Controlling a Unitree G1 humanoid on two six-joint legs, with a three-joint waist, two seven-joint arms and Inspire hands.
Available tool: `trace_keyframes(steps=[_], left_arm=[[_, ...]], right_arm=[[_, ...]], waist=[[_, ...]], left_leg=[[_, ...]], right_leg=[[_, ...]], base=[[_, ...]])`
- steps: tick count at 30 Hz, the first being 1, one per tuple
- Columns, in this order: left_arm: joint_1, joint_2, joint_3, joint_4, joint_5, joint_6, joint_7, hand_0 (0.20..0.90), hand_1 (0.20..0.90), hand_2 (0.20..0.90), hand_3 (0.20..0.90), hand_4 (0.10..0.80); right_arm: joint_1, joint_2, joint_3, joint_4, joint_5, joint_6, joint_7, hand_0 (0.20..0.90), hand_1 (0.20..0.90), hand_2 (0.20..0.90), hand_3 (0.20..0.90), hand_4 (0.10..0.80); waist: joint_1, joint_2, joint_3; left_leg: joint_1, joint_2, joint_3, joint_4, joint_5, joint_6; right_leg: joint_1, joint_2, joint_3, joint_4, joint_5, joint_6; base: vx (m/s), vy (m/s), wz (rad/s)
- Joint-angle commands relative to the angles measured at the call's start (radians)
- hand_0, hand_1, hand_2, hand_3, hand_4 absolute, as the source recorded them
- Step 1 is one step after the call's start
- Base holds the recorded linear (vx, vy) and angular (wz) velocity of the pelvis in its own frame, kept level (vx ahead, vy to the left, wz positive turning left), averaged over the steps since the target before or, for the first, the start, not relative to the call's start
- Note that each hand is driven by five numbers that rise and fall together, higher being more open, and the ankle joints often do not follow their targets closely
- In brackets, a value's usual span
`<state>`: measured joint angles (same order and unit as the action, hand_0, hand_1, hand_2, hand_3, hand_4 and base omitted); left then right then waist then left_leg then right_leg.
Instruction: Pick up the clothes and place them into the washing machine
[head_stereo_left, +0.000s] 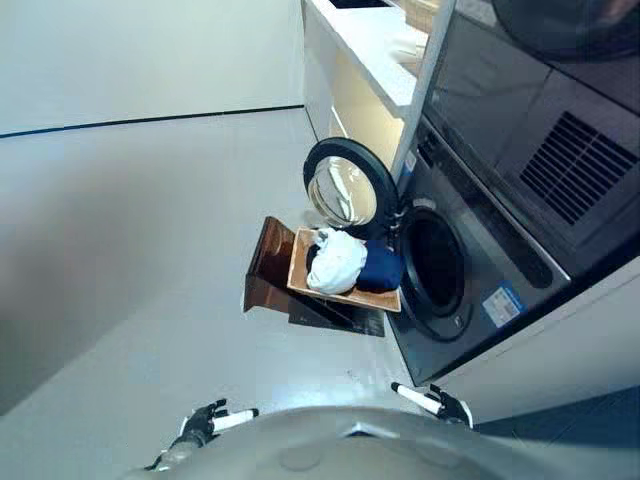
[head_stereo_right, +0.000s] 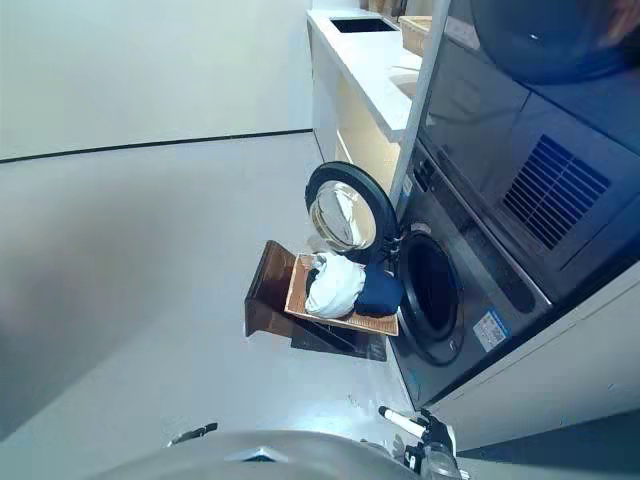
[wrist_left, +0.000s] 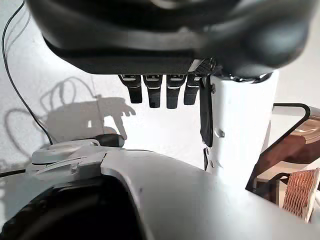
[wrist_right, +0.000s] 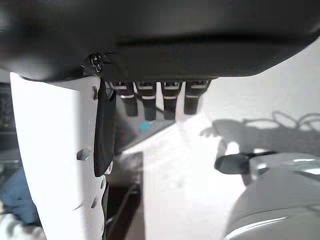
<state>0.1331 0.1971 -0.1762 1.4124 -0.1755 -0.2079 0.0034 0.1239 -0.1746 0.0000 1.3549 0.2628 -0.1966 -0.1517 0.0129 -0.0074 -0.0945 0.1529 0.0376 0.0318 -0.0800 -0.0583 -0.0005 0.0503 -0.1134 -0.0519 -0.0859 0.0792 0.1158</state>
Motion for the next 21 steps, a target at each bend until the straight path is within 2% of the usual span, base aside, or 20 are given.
trace_keyframes(steps=[1, 9, 13, 21], left_arm=[[-0.046, -0.036, 0.02, 0.042, -0.003, -0.055, -0.009, 0.9, 0.9, 0.9, 0.9, 0.8], [-0.054, -0.03, 0.02, 0.037, -0.002, -0.052, 0.004, 0.9, 0.9, 0.9, 0.9, 0.8], [-0.056, -0.031, 0.013, 0.037, -0.001, -0.049, 0.001, 0.9, 0.9, 0.9, 0.9, 0.8], [-0.053, -0.036, 0.018, 0.049, -0.003, -0.041, -0.012, 0.9, 0.9, 0.9, 0.9, 0.8]], right_arm=[[-0.059, -0.005, -0.018, 0.038, 0.0, -0.046, -0.009, 0.9, 0.9, 0.9, 0.9, 0.8], [-0.066, -0.006, -0.011, 0.013, 0.006, -0.048, -0.005, 0.9, 0.9, 0.9, 0.9, 0.8], [-0.068, -0.008, -0.009, 0.016, -0.001, -0.044, -0.005, 0.9, 0.9, 0.9, 0.9, 0.8], [-0.058, -0.012, -0.019, 0.031, -0.006, -0.042, -0.005, 0.9, 0.9, 0.9, 0.9, 0.8]], waist=[[-0.012, -0.023, -0.014], [-0.014, -0.02, -0.007], [-0.013, -0.019, 0.008], [-0.007, -0.033, 0.023]], left_leg=[[-0.046, -0.052, -0.063, -0.007, 0.024, -0.017], [-0.039, -0.056, -0.056, -0.007, 0.019, -0.008], [-0.041, -0.054, -0.054, 0.016, 0.014, 0.001], [-0.063, -0.044, -0.055, 0.084, -0.014, -0.009]], right_leg=[[0.026, 0.026, -0.035, 0.021, -0.055, -0.021], [0.013, 0.024, -0.018, 0.038, -0.054, -0.02], [-0.001, 0.024, -0.001, 0.074, -0.064, -0.03], [0.006, 0.04, 0.001, 0.068, -0.077, -0.046]], base=[[0.0, 0.0, 0.0], [0.0, 0.0, 0.0], [0.005, -0.014, -0.03], [0.02, -0.055, -0.01]])
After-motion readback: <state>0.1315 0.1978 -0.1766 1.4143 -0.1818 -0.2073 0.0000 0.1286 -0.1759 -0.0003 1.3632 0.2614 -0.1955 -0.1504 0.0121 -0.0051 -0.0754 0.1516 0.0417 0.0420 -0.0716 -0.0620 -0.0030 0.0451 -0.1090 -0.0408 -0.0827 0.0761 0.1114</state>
